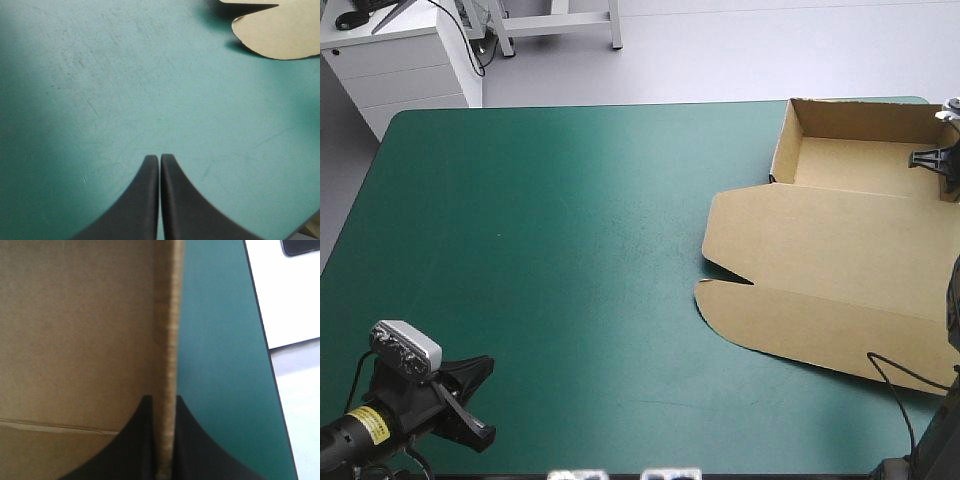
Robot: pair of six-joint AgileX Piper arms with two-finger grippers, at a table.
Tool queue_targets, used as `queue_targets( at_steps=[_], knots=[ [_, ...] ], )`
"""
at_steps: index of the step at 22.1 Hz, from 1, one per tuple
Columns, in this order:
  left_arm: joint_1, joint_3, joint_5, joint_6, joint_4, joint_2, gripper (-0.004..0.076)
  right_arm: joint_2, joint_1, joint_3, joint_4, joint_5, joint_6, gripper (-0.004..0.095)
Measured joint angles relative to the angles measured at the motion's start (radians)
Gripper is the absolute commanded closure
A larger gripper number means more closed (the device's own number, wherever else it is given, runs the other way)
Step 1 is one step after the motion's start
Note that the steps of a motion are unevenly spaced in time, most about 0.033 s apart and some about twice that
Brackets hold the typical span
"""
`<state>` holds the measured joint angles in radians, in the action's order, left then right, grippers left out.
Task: Fold the box
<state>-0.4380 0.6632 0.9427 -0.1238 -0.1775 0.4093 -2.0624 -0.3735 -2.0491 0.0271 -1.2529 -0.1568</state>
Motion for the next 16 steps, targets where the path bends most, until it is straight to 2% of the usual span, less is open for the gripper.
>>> queue_targets(
  at_steps=[2,4,5,6,7,8,9,10,13,14,16],
  knots=[
    [0.0,0.0,0.001,0.0,0.0,0.0,0.0731,-0.007,-0.008,0.0,-0.01,0.0,0.001,0.0834],
    [0.0,0.0,0.001,0.0,0.0,0.0,0.0731,-0.008,-0.02,0.0,-0.04,0.0,-0.005,0.0686],
    [0.0,0.0,0.001,0.0,0.0,0.0,0.0731,-0.008,-0.024,0.0,-0.049,0.001,-0.009,0.0542],
    [0.0,0.0,0.001,0.0,0.0,0.0,0.0731,-0.008,-0.028,0.0,-0.073,0.003,-0.013,0.0496],
    [0.0,0.0,0.001,0.0,0.0,0.0,0.0731,-0.008,-0.029,0.0,-0.081,0.004,-0.014,0.0339],
    [0.0,0.0,0.001,0.0,0.0,0.0,0.0731,0.0,-0.03,0.0,-0.094,0.006,-0.015,0.0282],
    [0.0,0.0,0.001,0.0,0.0,0.0,0.0731,0.005,-0.03,0.0,-0.098,0.006,-0.015,0.0178],
    [0.0,0.0,0.001,0.0,0.0,0.0,0.0731,0.028,-0.03,0.0,-0.111,0.006,-0.015,0.0157],
    [0.0,0.0,0.001,0.0,0.0,0.0,0.0731,0.098,-0.032,-0.003,-0.148,0.006,-0.017,0.018],
    [0.0,0.0,0.001,0.0,0.0,0.0,0.0731,0.133,-0.034,-0.004,-0.191,0.006,-0.017,0.0209],
    [0.0,0.0,0.001,0.0,0.0,0.0,0.0731,0.218,-0.034,-0.009,-0.345,0.005,-0.058,0.037]
  ],
)
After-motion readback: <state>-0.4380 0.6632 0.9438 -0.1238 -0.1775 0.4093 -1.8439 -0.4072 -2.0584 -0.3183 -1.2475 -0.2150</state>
